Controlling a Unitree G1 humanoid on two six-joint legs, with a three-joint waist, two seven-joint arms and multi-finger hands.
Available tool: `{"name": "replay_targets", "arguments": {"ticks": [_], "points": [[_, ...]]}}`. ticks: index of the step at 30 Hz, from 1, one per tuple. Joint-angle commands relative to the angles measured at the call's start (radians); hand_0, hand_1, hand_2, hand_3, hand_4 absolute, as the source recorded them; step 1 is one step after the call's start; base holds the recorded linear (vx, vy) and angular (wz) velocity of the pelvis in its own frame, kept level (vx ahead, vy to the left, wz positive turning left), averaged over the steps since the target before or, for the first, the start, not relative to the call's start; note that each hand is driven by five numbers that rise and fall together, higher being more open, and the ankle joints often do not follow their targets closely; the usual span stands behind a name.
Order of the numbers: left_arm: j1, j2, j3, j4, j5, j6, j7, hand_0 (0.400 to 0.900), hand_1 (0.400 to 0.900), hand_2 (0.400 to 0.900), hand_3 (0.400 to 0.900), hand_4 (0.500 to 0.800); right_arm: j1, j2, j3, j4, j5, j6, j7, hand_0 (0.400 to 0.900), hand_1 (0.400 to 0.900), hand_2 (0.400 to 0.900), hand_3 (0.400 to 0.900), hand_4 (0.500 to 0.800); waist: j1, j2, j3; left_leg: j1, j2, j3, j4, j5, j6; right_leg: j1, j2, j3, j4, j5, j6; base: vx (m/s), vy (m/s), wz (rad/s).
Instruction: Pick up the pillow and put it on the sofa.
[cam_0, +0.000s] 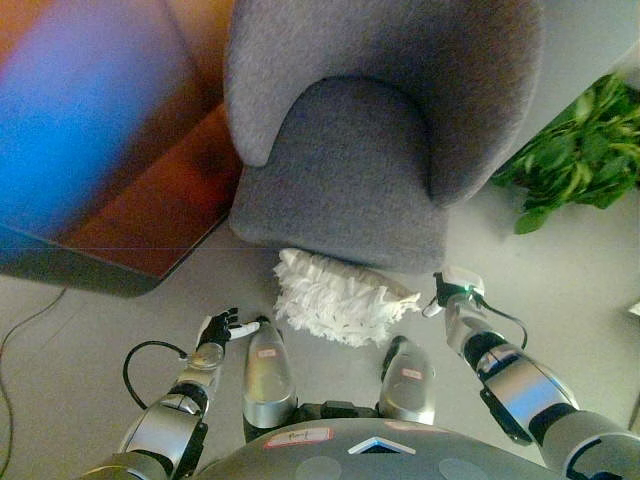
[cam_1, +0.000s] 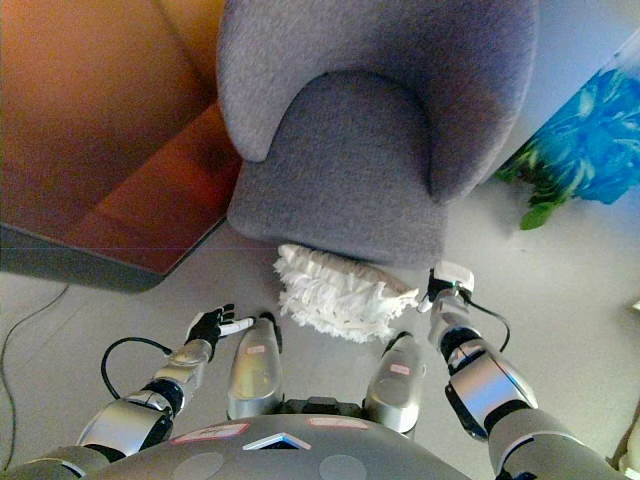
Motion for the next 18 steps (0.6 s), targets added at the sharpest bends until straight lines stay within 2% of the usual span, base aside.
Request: {"name": "replay_targets", "arguments": {"ticks": [1, 6, 13, 18], "points": [[0.030, 0.107, -0.032, -0.015, -0.065, -0.019, 0.002, 0.900, 0.900, 0.900, 0.900, 0.800, -0.118, -0.075, -0.034, -0.003, 0.016, 0.038, 0.010, 0.900, 0.900, 0.900, 0.900, 0.800, 0.034, 0.003, 0.020, 0.009, 0.058, -0.067, -0.019, 0.052, 0.006, -0.099, -0.092, 0.130, -0.007, 0.137, 0.030, -0.11, 0.034, 0.19], [0.041, 0.121, -0.014, -0.050, -0.110, -0.008, 0.002, 0.900, 0.900, 0.900, 0.900, 0.800, -0.172, -0.125, -0.030, 0.002, 0.087, 0.012, 0.028, 0.900, 0.900, 0.900, 0.900, 0.800, 0.051, 0.024, 0.040, -0.103, 0.053, -0.096, 0.071, 0.034, -0.003, -0.183, -0.100, 0.160, 0.076, 0.103, 0.020, -0.08, 0.060, 0.09], [0.051, 0.126, -0.001, -0.098, -0.157, 0.002, -0.009, 0.900, 0.900, 0.900, 0.900, 0.800, -0.226, -0.141, -0.021, 0.007, 0.131, 0.001, 0.047, 0.900, 0.900, 0.900, 0.900, 0.800, 0.066, 0.039, 0.048, -0.190, 0.057, -0.113, 0.160, 0.002, -0.005, -0.276, -0.103, 0.196, 0.160, 0.070, 0.020, -0.05, 0.073, -0.03], [0.055, 0.125, -0.001, -0.106, -0.186, 0.000, -0.017, 0.900, 0.900, 0.900, 0.900, 0.800, -0.265, -0.148, -0.014, 0.014, 0.145, 0.002, 0.059, 0.900, 0.900, 0.900, 0.900, 0.800, 0.071, 0.052, 0.051, -0.249, 0.046, -0.122, 0.231, -0.030, -0.003, -0.349, -0.108, 0.221, 0.226, 0.050, 0.022, -0.04, 0.079, -0.01]]}}
